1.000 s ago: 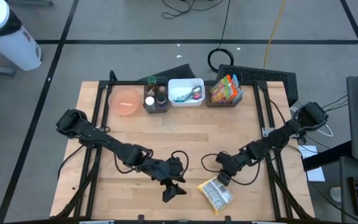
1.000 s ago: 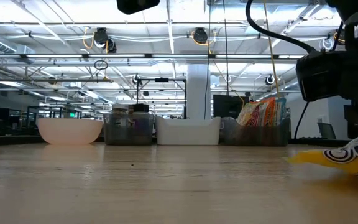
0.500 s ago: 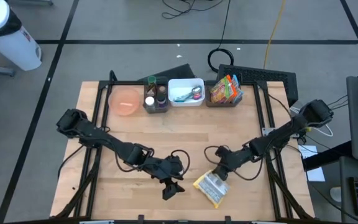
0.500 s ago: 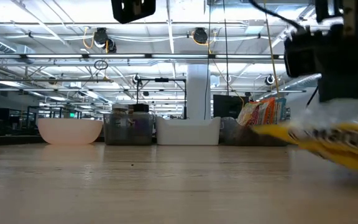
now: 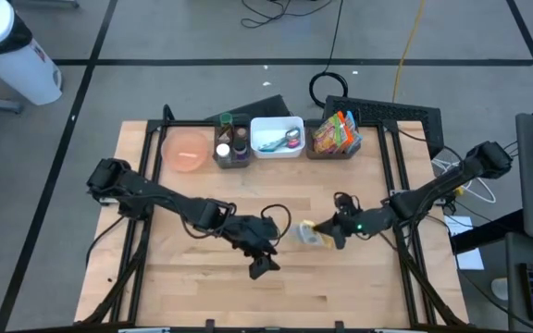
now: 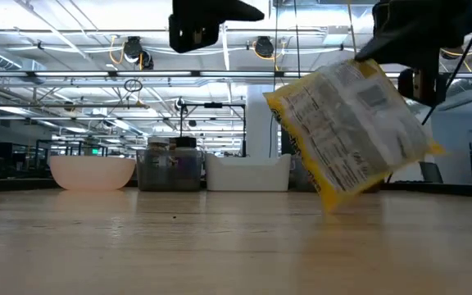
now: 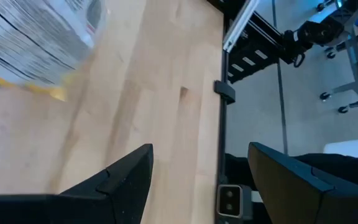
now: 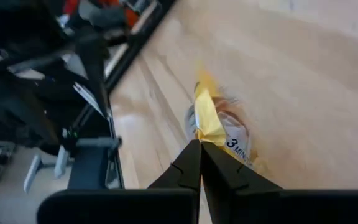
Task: Pick & Place Food Item
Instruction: Put the yellow noodle pack into the right black bin
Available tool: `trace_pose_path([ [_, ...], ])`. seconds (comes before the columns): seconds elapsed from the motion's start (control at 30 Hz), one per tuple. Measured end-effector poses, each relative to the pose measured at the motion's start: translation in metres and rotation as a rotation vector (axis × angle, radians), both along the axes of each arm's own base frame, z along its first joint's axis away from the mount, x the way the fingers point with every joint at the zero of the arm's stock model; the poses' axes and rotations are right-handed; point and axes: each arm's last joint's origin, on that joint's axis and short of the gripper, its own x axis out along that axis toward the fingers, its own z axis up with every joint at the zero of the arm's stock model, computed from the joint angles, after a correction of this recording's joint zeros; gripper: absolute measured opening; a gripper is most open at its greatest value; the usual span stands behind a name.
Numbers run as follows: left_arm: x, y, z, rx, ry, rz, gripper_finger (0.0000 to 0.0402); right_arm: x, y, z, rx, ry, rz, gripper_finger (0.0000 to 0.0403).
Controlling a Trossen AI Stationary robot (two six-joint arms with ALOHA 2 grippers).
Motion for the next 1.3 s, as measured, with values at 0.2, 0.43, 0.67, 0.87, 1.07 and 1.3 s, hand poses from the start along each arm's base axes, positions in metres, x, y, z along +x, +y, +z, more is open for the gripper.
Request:
trace_pose_path([
  [0.2, 0.005, 0.019, -0.001, 0.092, -0.025, 0.048, 0.0271, -0.006, -0.005, 0.011, -0.048, -0.069, -0.065, 0.0],
  [0.43, 0.008, 0.044, -0.006, 0.203, 0.007, 0.082, 0.0271, -0.007, -0.006, 0.019, -0.046, -0.123, -0.06, 0.0],
  [0.67, 0.009, 0.062, -0.004, 0.308, -0.022, 0.04, 0.0271, -0.004, -0.004, 0.02, -0.026, -0.148, -0.043, 0.0],
  [0.87, 0.002, 0.076, 0.013, 0.367, -0.054, 0.057, 0.0271, -0.004, -0.004, 0.02, -0.017, -0.142, -0.027, 0.0],
  [1.07, 0.0, 0.073, 0.042, 0.507, -0.166, -0.021, 0.0271, 0.001, -0.005, 0.019, 0.001, -0.147, 0.005, 0.0],
  [1.3, 0.002, 0.081, 0.045, 0.49, -0.151, -0.065, 0.0271, 0.012, -0.006, 0.02, 0.012, -0.21, 0.057, 0.0],
])
